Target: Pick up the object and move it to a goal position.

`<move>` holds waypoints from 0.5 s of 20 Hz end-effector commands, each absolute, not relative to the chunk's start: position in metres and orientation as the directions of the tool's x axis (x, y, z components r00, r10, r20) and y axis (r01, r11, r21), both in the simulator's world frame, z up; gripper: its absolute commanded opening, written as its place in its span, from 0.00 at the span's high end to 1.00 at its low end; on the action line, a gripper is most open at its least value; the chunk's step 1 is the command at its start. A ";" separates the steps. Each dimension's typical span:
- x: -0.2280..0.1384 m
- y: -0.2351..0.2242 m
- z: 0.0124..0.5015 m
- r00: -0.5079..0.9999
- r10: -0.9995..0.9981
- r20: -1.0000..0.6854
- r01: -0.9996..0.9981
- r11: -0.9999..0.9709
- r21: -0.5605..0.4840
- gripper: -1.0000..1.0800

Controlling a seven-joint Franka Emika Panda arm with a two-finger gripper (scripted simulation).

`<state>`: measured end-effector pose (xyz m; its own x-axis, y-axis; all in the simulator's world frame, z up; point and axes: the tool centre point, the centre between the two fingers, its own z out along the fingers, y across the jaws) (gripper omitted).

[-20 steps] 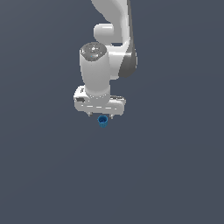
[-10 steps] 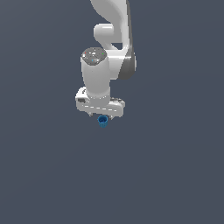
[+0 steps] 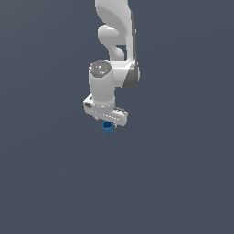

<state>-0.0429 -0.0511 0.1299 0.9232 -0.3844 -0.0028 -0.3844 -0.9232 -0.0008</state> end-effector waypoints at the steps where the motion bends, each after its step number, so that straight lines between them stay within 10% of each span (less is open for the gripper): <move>1: -0.052 -0.052 0.118 0.897 -0.441 -0.002 -0.441 -0.897 -0.001 0.04; 10: -0.072 -0.054 0.094 0.829 -0.559 0.000 -0.559 -0.829 0.000 0.04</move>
